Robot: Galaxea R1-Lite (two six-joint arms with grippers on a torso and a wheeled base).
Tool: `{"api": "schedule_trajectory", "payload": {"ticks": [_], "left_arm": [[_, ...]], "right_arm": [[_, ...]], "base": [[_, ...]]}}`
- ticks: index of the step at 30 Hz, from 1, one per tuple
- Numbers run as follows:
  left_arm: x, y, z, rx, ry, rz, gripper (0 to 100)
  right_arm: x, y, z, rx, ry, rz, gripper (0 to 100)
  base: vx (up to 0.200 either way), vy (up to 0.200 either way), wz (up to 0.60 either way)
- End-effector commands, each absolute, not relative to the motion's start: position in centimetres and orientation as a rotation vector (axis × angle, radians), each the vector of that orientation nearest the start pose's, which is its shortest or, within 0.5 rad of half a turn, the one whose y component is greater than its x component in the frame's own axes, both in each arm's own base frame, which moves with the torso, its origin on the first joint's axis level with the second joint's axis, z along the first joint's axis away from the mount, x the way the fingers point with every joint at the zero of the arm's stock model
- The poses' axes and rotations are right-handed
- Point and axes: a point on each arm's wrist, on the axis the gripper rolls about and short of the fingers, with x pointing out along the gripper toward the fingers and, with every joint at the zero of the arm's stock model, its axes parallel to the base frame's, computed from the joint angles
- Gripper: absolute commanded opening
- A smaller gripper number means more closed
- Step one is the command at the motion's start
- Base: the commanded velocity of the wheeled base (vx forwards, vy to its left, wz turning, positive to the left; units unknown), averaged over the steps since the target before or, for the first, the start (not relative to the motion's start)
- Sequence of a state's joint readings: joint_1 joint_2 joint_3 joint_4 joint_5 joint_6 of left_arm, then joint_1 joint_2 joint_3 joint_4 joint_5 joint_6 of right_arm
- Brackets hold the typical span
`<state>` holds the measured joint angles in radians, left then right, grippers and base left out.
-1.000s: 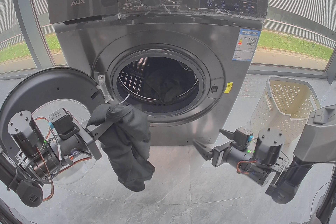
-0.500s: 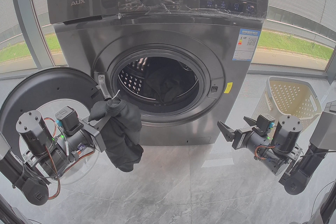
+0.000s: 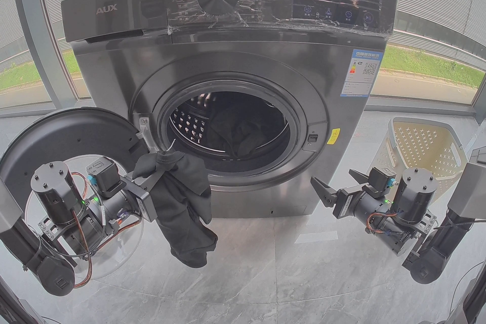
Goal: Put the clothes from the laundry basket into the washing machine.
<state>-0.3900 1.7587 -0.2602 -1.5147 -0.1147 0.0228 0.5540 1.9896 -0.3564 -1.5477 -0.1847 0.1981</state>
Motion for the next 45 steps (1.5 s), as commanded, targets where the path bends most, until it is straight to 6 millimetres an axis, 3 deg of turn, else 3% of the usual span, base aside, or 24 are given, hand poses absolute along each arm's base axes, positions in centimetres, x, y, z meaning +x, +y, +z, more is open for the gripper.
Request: {"api": "schedule_trajectory", "payload": {"ticks": [1, 8, 20, 45], "left_arm": [[22.8, -9.7, 12.5, 0.020, -0.010, -0.506, 0], [22.8, -9.8, 11.9, 0.024, 0.013, -0.513, 0], [22.9, -9.8, 11.8, 0.025, 0.021, -0.511, 0], [21.7, -11.1, 10.9, 0.040, 0.059, -0.579, 0]], "right_arm": [[24.7, 14.9, 8.6, 0.165, 0.119, 0.363, 100], [24.7, 14.9, 8.4, 0.169, 0.126, 0.362, 100], [24.7, 14.9, 8.3, 0.169, 0.129, 0.362, 100], [24.8, 15.0, 8.0, 0.167, 0.142, 0.361, 100]], "base": [[0.200, 0.000, 0.00], [0.029, 0.000, 0.00], [0.000, 0.200, 0.00], [0.024, 0.000, 0.00]]}}
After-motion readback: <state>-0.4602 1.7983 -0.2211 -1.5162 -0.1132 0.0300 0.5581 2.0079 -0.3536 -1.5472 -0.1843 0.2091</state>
